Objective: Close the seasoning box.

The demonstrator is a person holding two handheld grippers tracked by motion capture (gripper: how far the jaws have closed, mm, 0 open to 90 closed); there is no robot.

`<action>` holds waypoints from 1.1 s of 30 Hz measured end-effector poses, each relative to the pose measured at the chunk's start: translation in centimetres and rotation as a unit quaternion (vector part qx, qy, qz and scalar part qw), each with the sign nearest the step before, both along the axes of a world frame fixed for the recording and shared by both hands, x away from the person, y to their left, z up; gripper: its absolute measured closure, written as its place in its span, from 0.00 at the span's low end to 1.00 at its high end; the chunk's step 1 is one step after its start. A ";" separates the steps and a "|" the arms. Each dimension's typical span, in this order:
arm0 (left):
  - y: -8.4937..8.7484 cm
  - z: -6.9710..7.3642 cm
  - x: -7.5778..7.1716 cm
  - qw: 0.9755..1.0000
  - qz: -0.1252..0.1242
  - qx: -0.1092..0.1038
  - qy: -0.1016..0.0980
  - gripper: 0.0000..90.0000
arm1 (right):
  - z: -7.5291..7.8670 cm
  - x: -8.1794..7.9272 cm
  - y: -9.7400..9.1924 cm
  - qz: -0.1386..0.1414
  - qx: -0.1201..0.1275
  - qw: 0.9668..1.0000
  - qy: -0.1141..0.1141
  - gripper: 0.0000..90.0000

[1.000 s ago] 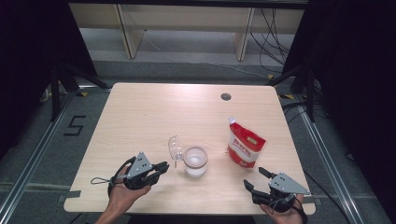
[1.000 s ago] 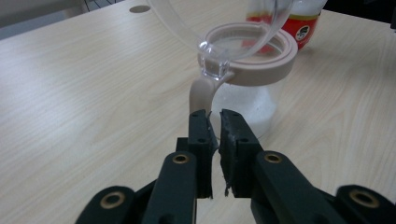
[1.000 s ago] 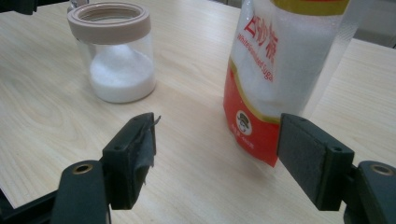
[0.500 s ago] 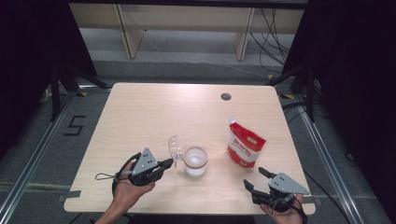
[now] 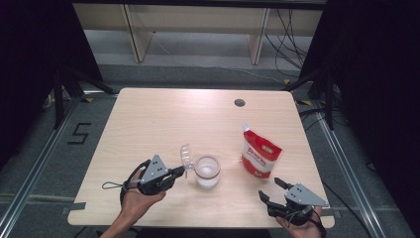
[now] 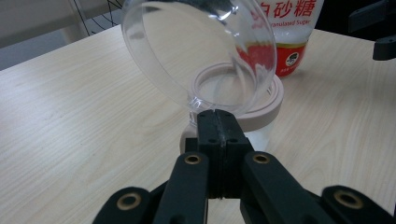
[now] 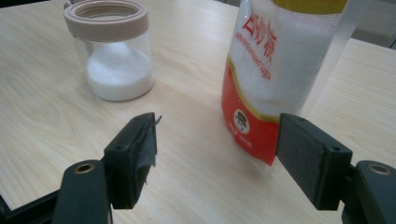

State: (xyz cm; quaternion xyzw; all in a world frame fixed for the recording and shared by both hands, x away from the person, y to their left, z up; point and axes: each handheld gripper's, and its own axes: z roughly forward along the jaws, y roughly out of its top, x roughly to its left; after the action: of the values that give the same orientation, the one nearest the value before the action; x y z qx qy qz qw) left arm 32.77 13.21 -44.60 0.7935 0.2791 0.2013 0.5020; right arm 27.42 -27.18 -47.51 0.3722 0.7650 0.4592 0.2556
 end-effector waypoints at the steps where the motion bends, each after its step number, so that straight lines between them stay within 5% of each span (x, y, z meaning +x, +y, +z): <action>1: 0.0 0.0 0.0 1.000 0.001 -0.001 0.000 0.99 | 0.0 0.0 0.0 0.000 0.000 1.000 0.000 0.34; 12: -0.5 -0.2 0.1 1.000 -0.014 -0.001 -0.002 0.98 | 0.0 0.0 0.0 0.001 0.001 1.000 -0.001 0.34; 21: -0.8 -0.4 0.0 1.000 -0.023 -0.009 0.015 0.92 | 0.0 0.0 0.0 0.002 0.000 1.000 0.000 0.34; 23: -0.8 -0.5 -0.1 0.999 -0.031 -0.015 0.022 0.88 | 0.0 0.0 0.0 0.003 -0.004 1.000 -0.011 0.34; 29: -0.5 -0.6 0.0 0.999 -0.037 -0.016 0.034 0.62 | 0.0 -0.1 0.2 -0.001 0.005 1.000 0.005 0.34; 31: -0.4 -0.7 -0.1 0.998 -0.046 -0.031 0.041 0.56 | 0.0 -0.1 0.1 -0.001 0.006 1.000 0.004 0.34; 33: -0.4 -0.7 -0.1 0.997 -0.047 -0.036 0.041 0.50 | 0.0 0.1 0.0 0.003 -0.003 1.000 -0.017 0.34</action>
State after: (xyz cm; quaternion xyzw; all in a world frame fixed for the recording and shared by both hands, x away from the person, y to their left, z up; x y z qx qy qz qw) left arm 32.63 12.86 -45.32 0.7950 0.2687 0.1343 0.5271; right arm 27.54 -27.20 -47.55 0.3610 0.7631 0.4643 0.2680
